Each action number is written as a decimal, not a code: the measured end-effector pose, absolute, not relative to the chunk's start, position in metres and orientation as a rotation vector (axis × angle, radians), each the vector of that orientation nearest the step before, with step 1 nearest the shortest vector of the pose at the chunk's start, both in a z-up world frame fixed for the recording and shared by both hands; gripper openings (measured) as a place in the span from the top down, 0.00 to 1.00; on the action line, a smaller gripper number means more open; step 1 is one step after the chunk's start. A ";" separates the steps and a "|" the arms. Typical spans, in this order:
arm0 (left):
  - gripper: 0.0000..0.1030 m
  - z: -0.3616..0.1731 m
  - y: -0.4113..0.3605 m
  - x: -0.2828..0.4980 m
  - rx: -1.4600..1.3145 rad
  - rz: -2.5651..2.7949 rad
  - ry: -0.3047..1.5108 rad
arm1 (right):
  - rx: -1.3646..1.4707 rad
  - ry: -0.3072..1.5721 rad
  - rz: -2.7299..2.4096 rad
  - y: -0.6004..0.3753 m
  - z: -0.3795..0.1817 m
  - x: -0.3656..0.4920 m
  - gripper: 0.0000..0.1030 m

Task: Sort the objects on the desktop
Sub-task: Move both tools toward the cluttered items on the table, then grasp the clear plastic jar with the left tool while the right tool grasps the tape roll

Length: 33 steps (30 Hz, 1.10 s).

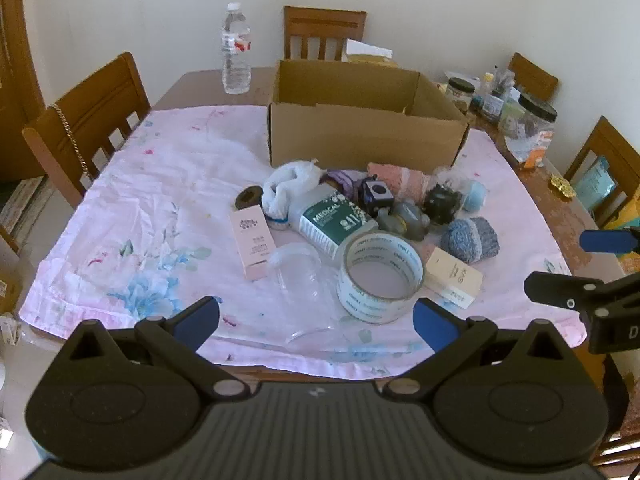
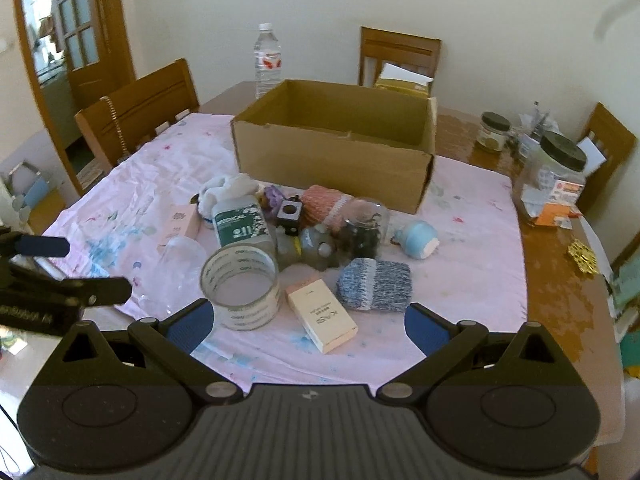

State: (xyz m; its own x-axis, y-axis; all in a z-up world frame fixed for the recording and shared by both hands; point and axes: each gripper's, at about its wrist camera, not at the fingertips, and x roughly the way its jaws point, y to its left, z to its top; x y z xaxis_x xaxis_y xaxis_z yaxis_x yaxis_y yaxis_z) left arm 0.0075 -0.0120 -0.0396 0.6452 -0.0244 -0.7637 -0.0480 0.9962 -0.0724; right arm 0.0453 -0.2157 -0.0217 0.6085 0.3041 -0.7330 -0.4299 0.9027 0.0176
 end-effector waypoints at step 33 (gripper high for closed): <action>0.01 -0.095 0.015 0.066 0.540 -0.601 0.847 | -0.207 0.938 0.506 -0.146 -0.066 0.080 0.00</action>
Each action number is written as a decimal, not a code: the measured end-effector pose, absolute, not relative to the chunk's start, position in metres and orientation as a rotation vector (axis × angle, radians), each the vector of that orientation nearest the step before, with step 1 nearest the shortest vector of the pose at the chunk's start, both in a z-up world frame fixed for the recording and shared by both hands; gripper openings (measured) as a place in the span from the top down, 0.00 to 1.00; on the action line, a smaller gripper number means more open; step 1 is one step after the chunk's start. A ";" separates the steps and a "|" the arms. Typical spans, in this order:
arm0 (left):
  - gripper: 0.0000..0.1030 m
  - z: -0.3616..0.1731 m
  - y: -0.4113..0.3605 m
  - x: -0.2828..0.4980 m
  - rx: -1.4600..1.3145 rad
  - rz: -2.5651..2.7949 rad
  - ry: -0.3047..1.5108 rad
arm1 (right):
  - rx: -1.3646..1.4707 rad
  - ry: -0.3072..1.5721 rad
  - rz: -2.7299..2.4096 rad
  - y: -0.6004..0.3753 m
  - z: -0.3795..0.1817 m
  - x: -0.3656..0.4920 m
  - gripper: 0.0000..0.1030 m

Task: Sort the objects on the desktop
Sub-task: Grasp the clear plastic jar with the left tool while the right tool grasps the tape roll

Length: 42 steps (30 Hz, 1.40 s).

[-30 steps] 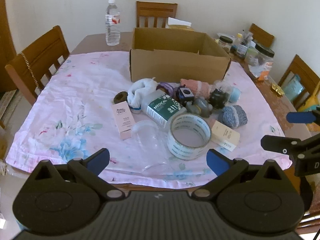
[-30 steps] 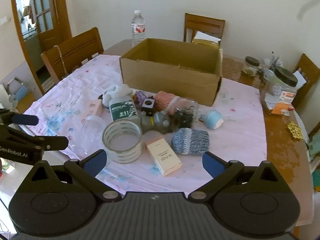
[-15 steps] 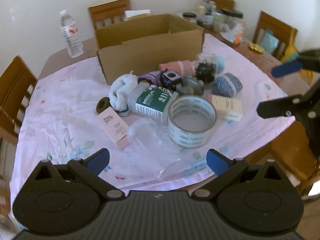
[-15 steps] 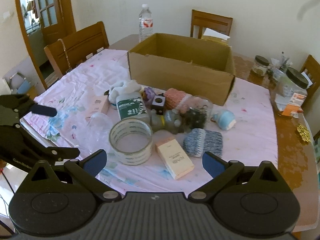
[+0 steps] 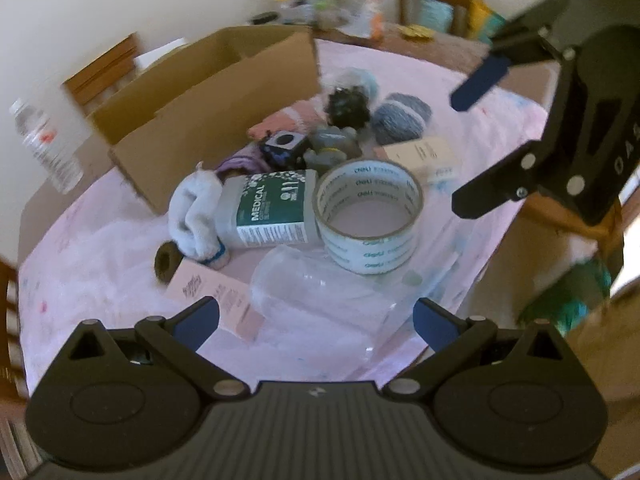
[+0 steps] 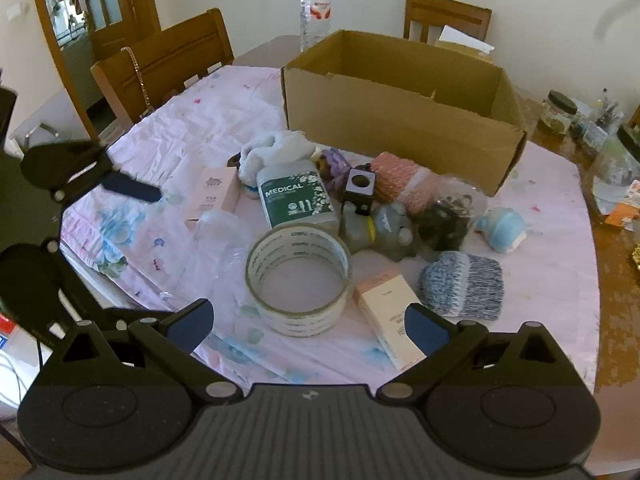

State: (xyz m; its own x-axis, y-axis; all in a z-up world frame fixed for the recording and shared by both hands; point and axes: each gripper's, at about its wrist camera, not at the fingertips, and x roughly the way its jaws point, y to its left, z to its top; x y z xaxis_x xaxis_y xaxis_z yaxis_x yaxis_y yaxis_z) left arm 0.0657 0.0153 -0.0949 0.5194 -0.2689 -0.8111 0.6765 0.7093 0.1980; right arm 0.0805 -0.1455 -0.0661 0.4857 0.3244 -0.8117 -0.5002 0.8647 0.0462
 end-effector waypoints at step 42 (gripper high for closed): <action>0.13 -0.100 0.041 0.109 0.636 -0.939 0.835 | -0.239 1.000 0.385 -0.092 -0.117 0.118 0.06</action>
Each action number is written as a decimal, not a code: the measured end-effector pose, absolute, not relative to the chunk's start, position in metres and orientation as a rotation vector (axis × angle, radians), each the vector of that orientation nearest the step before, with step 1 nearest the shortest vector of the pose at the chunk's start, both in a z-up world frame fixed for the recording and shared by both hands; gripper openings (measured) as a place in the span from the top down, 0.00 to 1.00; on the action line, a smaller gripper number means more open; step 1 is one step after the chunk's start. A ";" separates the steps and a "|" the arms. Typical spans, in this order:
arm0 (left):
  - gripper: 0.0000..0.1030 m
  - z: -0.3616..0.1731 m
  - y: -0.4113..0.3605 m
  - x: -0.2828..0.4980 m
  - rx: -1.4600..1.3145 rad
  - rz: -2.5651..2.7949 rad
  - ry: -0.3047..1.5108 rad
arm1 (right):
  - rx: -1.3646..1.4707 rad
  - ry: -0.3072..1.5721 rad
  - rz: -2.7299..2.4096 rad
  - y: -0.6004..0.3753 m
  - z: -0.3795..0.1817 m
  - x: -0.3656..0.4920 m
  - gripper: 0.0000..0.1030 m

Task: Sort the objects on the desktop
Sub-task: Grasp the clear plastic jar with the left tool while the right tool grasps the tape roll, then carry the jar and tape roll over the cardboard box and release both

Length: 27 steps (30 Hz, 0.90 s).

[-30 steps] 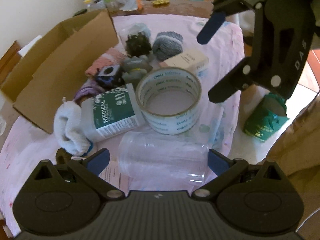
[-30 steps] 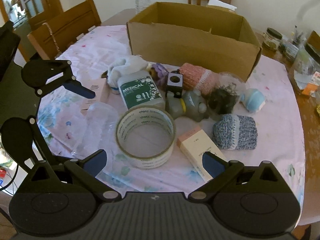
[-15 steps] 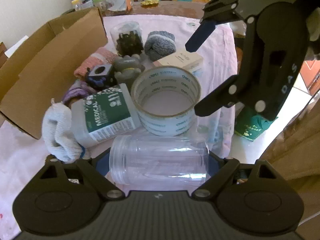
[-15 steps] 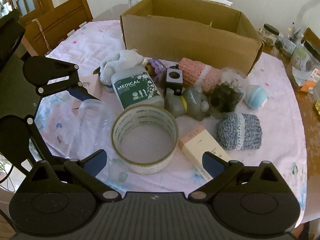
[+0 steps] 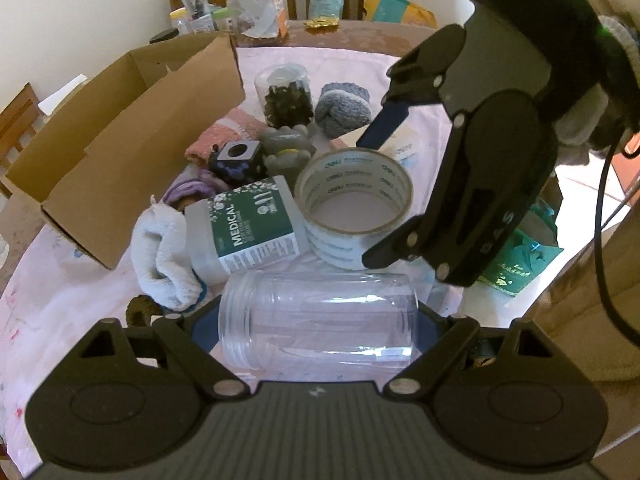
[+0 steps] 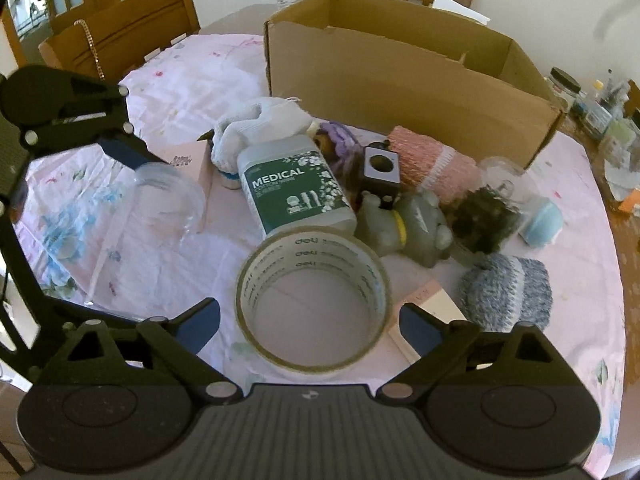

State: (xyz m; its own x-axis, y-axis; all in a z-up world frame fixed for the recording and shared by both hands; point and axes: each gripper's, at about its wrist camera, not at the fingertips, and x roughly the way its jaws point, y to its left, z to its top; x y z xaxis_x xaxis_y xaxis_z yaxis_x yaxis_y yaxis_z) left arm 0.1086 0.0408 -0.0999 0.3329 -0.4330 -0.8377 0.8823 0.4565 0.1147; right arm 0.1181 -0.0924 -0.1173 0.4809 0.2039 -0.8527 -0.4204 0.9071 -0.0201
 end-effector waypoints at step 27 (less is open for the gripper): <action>0.13 -0.073 0.053 0.108 0.519 -0.849 0.811 | -0.261 0.994 0.372 -0.093 -0.107 0.125 0.14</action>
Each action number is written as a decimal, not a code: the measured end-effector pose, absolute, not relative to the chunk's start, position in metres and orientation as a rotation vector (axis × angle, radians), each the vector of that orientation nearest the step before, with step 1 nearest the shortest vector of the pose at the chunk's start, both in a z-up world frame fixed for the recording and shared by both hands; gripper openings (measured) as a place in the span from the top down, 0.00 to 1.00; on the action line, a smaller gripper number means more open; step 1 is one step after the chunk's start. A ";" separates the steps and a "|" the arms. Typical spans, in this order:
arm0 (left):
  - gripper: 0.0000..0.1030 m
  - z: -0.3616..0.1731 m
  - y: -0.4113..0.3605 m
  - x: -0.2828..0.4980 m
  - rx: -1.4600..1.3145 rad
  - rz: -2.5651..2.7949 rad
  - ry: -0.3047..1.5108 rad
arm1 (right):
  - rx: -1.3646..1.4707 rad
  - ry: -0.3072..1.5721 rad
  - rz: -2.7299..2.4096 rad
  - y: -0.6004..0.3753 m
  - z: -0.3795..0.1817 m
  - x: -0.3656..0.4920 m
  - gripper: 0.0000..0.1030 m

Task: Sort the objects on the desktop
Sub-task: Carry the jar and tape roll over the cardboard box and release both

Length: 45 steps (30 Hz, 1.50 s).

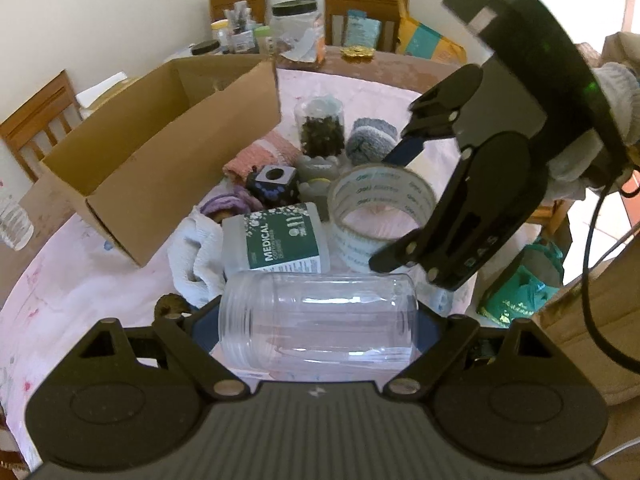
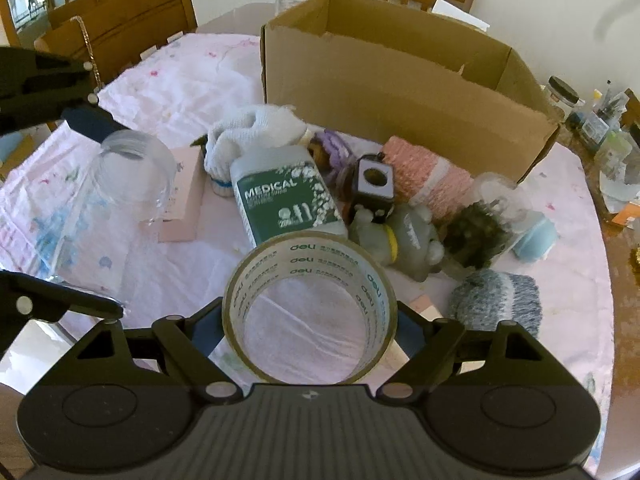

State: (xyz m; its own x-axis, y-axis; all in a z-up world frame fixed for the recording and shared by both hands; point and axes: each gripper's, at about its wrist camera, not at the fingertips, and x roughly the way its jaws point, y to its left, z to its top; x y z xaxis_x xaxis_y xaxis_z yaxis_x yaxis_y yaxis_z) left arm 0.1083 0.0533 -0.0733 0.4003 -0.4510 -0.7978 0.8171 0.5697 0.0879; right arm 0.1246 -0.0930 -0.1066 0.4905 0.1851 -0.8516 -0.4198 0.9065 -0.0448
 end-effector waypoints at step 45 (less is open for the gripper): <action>0.12 -0.031 0.011 0.322 0.307 -0.377 0.738 | -0.336 0.785 0.511 -0.164 -0.016 0.344 0.14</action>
State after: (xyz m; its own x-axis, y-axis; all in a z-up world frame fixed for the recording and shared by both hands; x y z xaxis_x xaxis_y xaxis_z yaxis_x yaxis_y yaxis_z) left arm 0.3217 0.0114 -0.0312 0.6785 -0.2241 -0.6995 0.4359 0.8893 0.1379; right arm 0.3436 -0.1638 -0.0159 0.5966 0.3097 -0.7404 -0.5524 0.8277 -0.0989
